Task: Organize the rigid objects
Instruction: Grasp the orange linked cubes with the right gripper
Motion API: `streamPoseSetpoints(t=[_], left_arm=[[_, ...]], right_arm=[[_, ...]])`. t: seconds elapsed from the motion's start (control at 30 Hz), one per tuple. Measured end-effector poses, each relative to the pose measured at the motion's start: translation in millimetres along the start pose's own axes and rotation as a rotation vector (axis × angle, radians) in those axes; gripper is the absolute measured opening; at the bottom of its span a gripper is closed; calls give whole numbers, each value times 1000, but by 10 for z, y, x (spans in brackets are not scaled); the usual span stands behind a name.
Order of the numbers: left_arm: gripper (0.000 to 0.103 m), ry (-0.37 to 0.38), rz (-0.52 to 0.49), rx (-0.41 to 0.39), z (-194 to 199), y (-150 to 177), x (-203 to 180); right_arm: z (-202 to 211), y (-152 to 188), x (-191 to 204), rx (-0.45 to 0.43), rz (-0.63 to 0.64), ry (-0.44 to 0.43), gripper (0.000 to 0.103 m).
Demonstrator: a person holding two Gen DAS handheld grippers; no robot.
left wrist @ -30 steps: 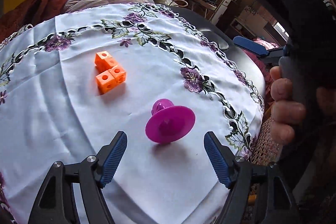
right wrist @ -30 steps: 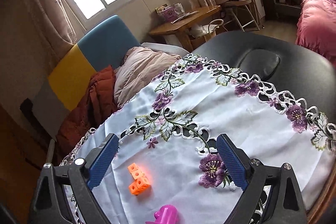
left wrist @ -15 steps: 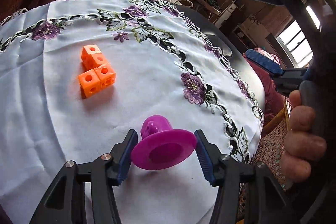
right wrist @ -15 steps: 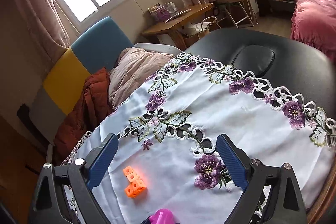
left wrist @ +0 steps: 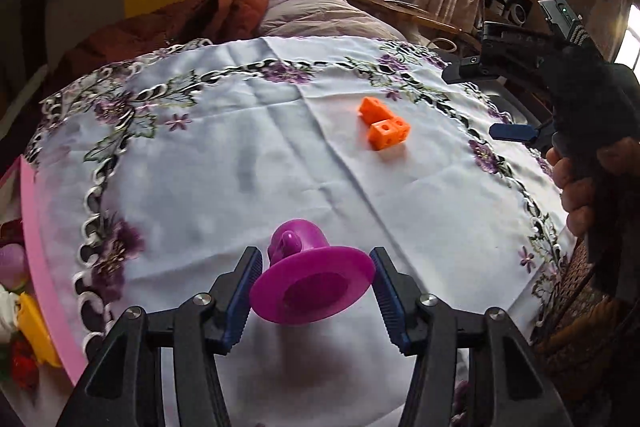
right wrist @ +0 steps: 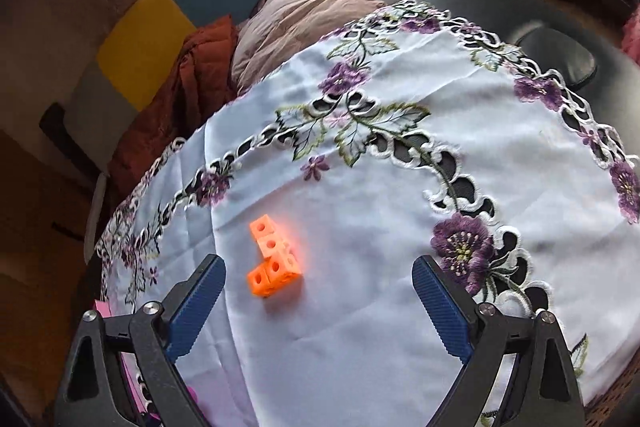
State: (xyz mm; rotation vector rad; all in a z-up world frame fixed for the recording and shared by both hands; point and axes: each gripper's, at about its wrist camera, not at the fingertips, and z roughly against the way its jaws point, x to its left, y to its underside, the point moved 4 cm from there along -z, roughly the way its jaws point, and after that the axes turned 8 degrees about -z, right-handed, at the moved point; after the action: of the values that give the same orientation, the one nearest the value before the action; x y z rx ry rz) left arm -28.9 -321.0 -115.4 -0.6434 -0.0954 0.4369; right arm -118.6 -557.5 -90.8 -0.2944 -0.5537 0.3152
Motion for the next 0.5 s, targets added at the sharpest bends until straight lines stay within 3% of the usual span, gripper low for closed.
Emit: streamPoseSetpoints(t=[0.2, 0.4, 0.5], left_arm=[[56, 9, 87, 3, -13, 149, 205], [56, 20, 107, -11, -19, 160, 224], [56, 26, 115, -15, 0, 177, 227]], right_arm=[[-307, 131, 336, 88, 197, 105, 94], [-686, 73, 540, 114, 324, 204, 80], [-862, 70, 581, 125, 364, 229, 57]])
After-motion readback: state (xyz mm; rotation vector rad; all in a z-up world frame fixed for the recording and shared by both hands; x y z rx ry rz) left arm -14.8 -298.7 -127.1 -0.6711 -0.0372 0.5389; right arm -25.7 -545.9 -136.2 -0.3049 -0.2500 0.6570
